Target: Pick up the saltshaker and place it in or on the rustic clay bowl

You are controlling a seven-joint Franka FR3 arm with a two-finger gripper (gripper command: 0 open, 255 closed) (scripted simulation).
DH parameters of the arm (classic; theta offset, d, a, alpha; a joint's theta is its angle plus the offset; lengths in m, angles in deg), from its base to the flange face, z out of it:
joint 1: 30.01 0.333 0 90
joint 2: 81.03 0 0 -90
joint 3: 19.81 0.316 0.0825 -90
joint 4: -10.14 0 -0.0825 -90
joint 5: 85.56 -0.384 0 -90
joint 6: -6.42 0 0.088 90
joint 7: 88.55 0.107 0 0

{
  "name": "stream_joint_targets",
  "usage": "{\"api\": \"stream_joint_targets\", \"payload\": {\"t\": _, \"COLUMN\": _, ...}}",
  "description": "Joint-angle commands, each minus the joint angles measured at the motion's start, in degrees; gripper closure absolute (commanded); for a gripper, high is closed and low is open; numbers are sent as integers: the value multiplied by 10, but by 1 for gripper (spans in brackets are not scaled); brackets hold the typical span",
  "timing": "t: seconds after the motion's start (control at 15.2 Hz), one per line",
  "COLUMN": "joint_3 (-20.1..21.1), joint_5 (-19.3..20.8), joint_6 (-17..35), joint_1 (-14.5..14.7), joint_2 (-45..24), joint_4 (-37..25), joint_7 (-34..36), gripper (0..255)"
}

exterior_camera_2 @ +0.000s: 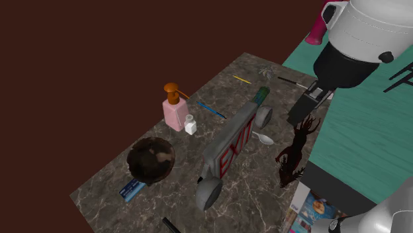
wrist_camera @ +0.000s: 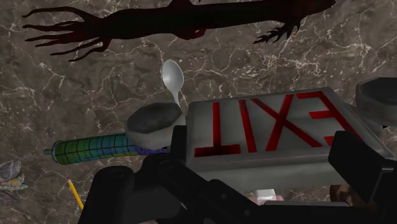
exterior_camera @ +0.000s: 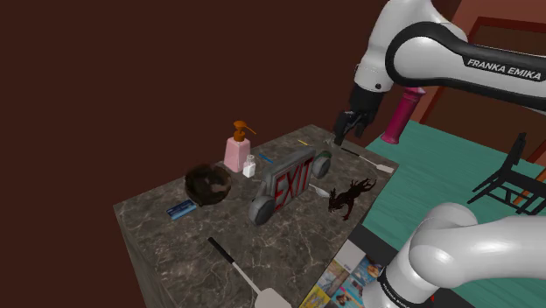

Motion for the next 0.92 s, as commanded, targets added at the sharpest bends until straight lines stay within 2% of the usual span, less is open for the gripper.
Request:
{"api": "stream_joint_targets", "payload": {"t": 0.0, "joint_3": 0, "joint_5": 0, "joint_6": 0, "joint_1": 0, "joint_2": 0, "joint_4": 0, "joint_7": 0, "gripper": 0}}
{"api": "stream_joint_targets", "payload": {"t": 0.46, "joint_3": 4, "joint_5": -9, "joint_6": 172, "joint_1": 6, "joint_2": -76, "joint_4": 61, "joint_7": 11, "gripper": 0}}
{"api": "stream_joint_targets", "payload": {"t": 0.86, "joint_3": 10, "joint_5": -13, "joint_6": 318, "joint_1": 10, "joint_2": -175, "joint_4": 76, "joint_7": 19, "gripper": 0}}
